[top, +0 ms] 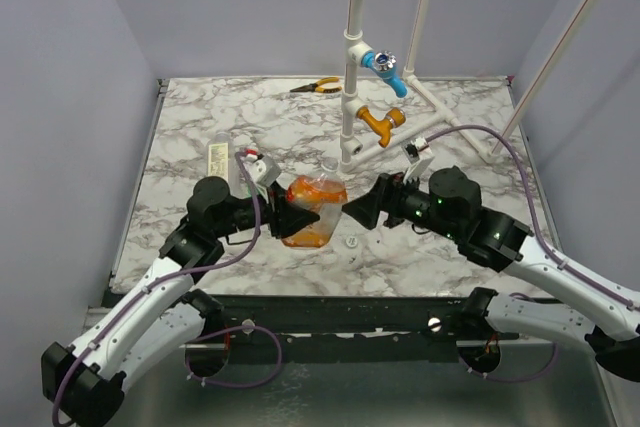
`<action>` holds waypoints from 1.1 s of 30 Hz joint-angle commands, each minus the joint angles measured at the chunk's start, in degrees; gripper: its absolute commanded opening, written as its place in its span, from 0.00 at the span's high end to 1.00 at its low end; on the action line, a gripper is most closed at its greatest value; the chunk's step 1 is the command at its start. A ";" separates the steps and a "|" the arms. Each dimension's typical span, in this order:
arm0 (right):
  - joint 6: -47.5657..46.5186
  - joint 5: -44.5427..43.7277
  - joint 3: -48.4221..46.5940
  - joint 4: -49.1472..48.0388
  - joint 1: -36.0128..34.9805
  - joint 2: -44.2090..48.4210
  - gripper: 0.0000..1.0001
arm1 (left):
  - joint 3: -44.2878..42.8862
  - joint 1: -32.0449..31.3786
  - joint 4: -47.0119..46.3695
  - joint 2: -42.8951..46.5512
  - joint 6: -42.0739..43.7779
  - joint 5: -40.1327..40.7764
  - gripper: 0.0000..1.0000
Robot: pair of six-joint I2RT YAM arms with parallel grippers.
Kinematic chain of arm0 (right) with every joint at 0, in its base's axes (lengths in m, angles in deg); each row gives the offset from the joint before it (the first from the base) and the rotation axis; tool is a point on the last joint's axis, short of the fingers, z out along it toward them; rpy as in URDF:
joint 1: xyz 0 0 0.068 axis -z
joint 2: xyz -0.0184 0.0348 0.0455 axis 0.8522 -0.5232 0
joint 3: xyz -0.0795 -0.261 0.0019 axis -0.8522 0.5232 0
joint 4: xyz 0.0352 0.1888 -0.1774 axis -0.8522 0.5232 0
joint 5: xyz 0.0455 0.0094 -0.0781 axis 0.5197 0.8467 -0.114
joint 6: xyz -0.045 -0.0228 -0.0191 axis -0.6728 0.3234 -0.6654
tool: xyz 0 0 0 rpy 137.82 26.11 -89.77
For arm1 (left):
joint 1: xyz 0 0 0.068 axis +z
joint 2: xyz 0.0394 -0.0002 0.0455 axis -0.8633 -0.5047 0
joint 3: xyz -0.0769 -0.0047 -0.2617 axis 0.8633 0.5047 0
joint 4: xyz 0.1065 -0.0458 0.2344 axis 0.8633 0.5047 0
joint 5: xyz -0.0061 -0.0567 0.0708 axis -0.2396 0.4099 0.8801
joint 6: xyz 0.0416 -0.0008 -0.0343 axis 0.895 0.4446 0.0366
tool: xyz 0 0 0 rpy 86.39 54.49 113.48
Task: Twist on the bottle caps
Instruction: Adjust the plastic bottle, then screw the bottle cap onto the plastic bottle.
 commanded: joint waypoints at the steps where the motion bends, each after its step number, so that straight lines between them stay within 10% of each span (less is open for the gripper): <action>1: 7.46 -15.10 5.68 18.71 0.32 1.23 0.21 | 2.47 -0.46 6.65 7.39 11.91 23.97 1.00; 10: 14.34 -25.55 12.43 19.77 -8.95 -12.51 0.42 | 5.47 -0.60 9.75 19.38 16.30 31.08 1.00; 33: 3.11 -25.95 8.26 -1.08 -7.16 -35.38 0.46 | 7.32 -0.68 9.40 20.69 15.90 25.97 1.00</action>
